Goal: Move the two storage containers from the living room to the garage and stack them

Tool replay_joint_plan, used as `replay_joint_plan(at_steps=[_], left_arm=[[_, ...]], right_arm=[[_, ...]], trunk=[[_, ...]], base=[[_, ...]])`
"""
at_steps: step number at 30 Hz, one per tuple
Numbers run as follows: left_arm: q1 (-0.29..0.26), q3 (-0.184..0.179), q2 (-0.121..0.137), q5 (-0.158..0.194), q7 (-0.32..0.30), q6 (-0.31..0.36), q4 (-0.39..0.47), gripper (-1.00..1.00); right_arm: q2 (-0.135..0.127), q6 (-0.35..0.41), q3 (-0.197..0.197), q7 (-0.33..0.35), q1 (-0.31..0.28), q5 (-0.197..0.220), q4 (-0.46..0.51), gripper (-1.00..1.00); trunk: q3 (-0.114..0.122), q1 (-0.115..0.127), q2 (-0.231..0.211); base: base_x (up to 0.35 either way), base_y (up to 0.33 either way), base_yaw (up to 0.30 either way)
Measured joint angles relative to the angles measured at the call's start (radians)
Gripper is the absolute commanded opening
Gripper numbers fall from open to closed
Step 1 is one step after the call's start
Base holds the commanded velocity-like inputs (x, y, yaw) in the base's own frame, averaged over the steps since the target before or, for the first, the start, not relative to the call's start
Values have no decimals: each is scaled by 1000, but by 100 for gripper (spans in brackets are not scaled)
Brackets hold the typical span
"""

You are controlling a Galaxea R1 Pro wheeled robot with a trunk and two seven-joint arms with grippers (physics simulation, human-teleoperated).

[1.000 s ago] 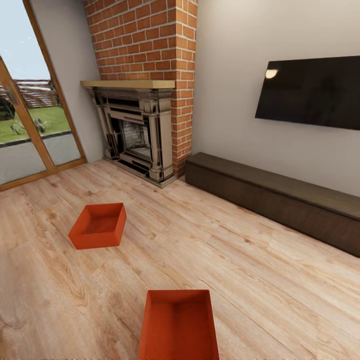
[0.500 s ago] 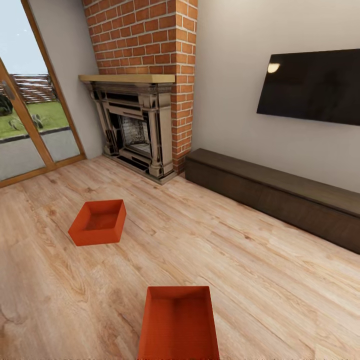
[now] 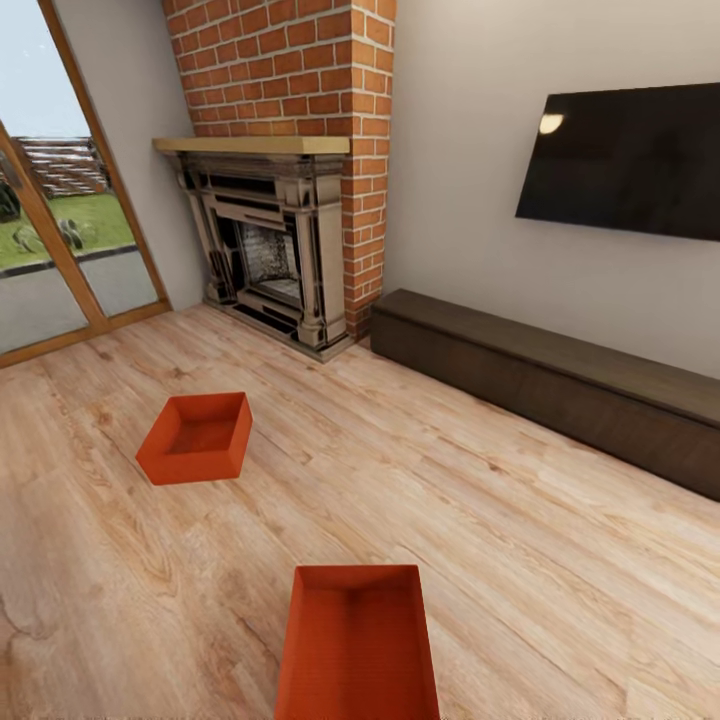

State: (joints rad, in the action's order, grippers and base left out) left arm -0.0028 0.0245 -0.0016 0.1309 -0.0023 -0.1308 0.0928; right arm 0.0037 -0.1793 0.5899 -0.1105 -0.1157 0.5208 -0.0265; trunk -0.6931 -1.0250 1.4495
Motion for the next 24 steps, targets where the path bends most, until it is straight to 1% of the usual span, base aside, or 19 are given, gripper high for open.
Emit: replay_joint_plan(at_steps=[24], left_arm=[[0,0,-1,-1,0,-1,0,100]], right_arm=[[-2,-1,0,0,0,1,0,100]], trunk=[[-39,0,0]], base=[[0,0,0]])
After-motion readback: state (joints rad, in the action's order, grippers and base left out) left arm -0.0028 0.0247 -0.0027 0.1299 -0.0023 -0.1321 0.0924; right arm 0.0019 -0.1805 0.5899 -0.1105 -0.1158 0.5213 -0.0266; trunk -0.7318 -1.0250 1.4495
